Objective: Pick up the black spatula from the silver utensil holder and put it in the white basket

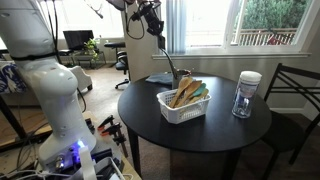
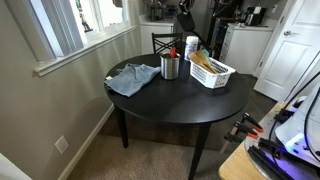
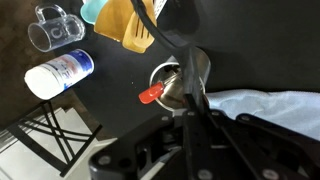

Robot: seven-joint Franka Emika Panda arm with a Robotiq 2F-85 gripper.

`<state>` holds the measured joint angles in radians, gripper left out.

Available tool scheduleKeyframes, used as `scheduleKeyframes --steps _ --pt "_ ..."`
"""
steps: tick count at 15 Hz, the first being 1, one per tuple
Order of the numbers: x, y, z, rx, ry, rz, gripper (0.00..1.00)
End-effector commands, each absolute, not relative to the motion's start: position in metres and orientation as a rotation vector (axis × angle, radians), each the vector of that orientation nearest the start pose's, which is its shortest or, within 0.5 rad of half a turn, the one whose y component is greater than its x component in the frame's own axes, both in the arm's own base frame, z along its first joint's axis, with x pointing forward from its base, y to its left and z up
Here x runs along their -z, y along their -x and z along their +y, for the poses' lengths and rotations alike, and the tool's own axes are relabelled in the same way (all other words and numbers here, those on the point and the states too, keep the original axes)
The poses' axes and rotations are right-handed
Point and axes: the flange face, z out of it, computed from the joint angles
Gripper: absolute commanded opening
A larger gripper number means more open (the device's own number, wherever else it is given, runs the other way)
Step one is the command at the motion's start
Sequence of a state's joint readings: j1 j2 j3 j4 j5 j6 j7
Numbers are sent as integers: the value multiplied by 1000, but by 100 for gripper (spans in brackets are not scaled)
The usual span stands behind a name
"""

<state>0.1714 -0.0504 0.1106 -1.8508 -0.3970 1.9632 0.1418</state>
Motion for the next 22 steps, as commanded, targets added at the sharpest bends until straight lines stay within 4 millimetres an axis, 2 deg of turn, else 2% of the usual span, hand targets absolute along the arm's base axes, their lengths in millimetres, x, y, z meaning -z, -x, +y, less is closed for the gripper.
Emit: scheduleKeyframes --steps 1,6,11,15,22 --pt "-548 -538 105 390 3373 -349 1" --pt "-527 -544 76 352 3317 -196 1" --pt "-515 -552 49 376 3239 27 1" --pt "-503 -557 32 324 3288 210 1" --pt "-466 -565 16 149 3319 707 1"
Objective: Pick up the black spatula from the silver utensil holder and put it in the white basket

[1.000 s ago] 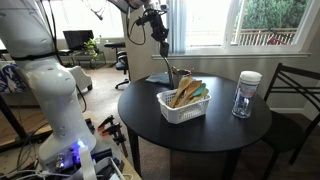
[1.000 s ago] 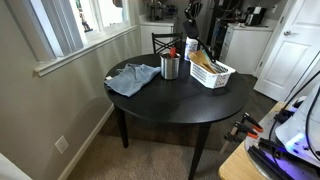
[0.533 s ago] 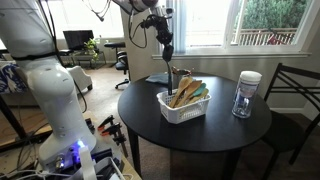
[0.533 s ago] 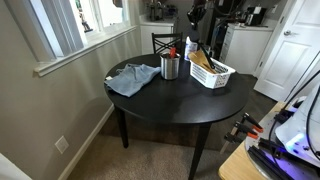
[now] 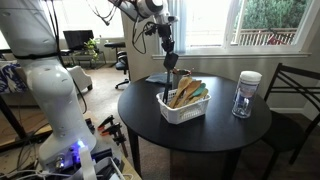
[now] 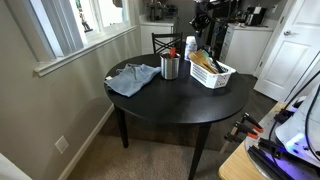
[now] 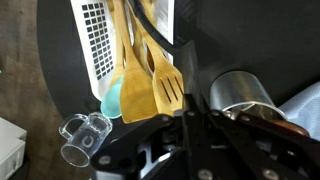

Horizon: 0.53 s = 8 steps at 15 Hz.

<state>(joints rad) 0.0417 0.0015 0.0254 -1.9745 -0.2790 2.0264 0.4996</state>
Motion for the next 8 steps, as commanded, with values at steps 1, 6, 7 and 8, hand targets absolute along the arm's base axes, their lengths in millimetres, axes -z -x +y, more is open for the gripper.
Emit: scheduleKeyframes --steps 1,6,7,8 --pt "-464 -567 13 146 3308 754 1" --pt "-458 -574 -16 129 3244 934 1" --pt "-456 -575 -25 127 3231 975 1" --pt "-454 -575 -34 119 3218 1006 1"
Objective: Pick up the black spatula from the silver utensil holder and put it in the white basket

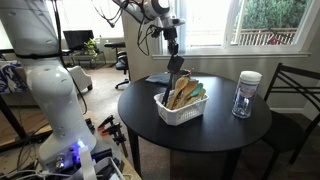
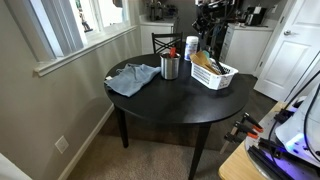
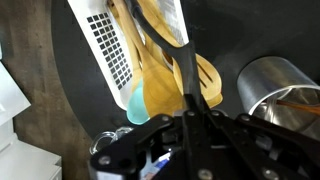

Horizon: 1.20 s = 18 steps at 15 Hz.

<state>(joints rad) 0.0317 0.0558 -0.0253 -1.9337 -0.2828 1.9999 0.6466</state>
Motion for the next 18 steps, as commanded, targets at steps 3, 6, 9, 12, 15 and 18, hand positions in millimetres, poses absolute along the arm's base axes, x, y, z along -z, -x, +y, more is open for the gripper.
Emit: scheduleKeyframes --steps 3,6,9,12,15,18 --pt "-447 -576 -50 118 3200 1045 1" --pt "-441 -577 -48 102 3199 1026 1" --pt "-436 -579 -40 93 3204 983 10" --pt "-431 -580 -34 75 3204 972 41" --pt "-428 -582 -30 66 3201 960 60" --pt "-431 -583 -22 98 3209 909 80"
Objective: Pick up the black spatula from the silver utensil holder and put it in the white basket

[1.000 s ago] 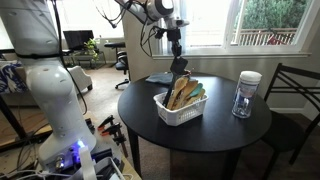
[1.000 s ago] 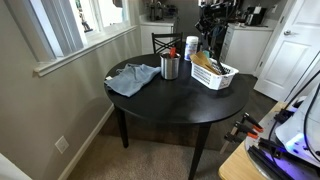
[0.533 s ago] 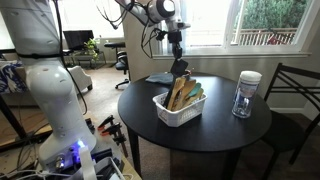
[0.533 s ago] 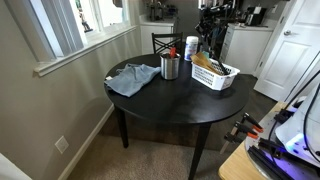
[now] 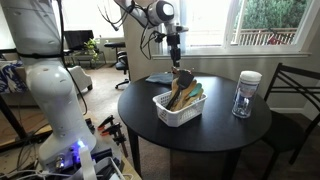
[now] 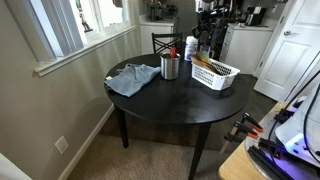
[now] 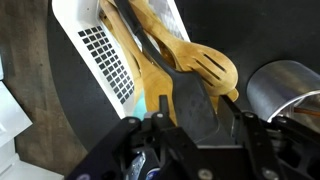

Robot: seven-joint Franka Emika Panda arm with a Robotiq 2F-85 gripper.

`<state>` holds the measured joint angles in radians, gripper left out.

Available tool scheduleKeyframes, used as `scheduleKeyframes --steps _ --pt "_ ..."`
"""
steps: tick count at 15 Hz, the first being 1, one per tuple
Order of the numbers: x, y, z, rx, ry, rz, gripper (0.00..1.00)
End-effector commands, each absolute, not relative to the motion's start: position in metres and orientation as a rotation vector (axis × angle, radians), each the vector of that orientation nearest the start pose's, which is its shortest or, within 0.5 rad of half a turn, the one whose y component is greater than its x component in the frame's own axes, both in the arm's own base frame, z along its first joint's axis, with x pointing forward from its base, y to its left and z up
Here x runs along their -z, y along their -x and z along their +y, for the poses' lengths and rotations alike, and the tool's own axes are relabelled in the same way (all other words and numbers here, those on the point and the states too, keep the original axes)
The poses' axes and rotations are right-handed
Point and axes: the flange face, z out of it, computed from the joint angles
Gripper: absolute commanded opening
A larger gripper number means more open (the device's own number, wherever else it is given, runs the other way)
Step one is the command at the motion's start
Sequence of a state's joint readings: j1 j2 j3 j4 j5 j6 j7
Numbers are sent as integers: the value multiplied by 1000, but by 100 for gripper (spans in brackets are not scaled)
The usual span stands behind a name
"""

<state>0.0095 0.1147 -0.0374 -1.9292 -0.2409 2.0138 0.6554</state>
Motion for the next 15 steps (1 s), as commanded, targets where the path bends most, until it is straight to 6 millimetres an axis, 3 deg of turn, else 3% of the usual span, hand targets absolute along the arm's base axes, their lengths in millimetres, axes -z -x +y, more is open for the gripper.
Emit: scheduleKeyframes --steps 1,4,5,7,15 --pt "-432 -583 -18 125 3213 880 86" --pt "-436 -586 -6 168 3214 840 100" --pt "-432 -588 -11 138 3219 888 86" --pt "-433 -589 -5 147 3220 872 100" --pt "-433 -589 -5 148 3220 870 100"
